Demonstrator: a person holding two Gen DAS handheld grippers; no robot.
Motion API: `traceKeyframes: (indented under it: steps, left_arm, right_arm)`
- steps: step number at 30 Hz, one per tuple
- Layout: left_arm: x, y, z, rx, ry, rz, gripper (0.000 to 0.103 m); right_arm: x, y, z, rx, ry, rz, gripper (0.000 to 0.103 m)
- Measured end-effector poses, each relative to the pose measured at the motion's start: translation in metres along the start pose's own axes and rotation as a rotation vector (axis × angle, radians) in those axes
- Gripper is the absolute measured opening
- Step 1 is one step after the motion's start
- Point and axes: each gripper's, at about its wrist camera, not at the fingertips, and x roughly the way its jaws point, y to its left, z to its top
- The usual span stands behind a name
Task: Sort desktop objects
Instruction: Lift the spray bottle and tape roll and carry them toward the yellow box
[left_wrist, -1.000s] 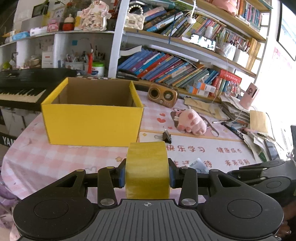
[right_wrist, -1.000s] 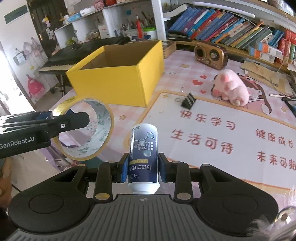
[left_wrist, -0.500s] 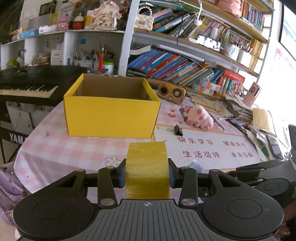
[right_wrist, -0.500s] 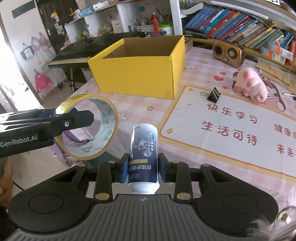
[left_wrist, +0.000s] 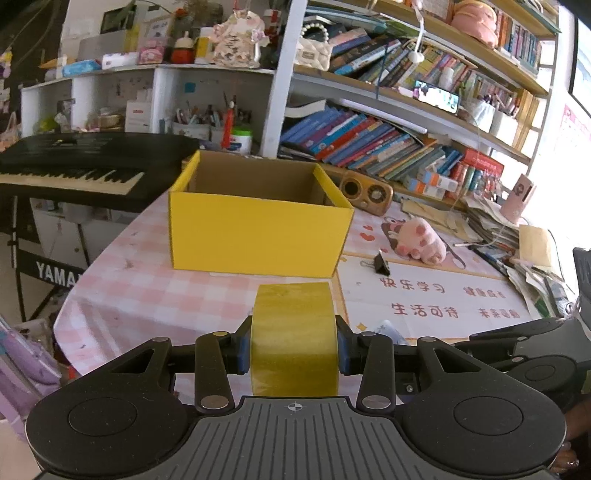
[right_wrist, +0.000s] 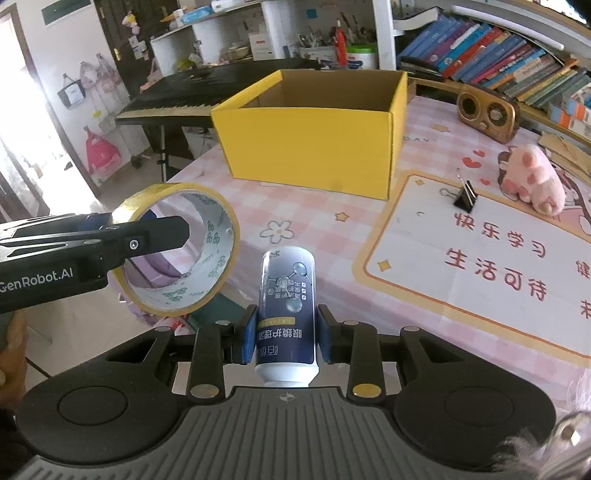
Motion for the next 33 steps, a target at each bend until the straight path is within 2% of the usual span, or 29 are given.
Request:
traceKeyframes:
  steps: [20,27,33]
  left_arm:
    - [-0.004,0.021,0.012,-0.048,-0.044,0.039,0.040]
    - [0.004,0.021,0.034,-0.033,-0.089,0.047,0.040]
    - [0.020,0.019,0.063,-0.014,-0.137,0.055,0.040]
  right_arm:
    - [0.017,0.012,0.019,-0.001,0.007,0.026,0.030]
    - [0.021,0.004,0.035,0.015,-0.004,0.033,0.030]
    - [0.026,-0.007,0.064,0.025,-0.039,0.046,0.030]
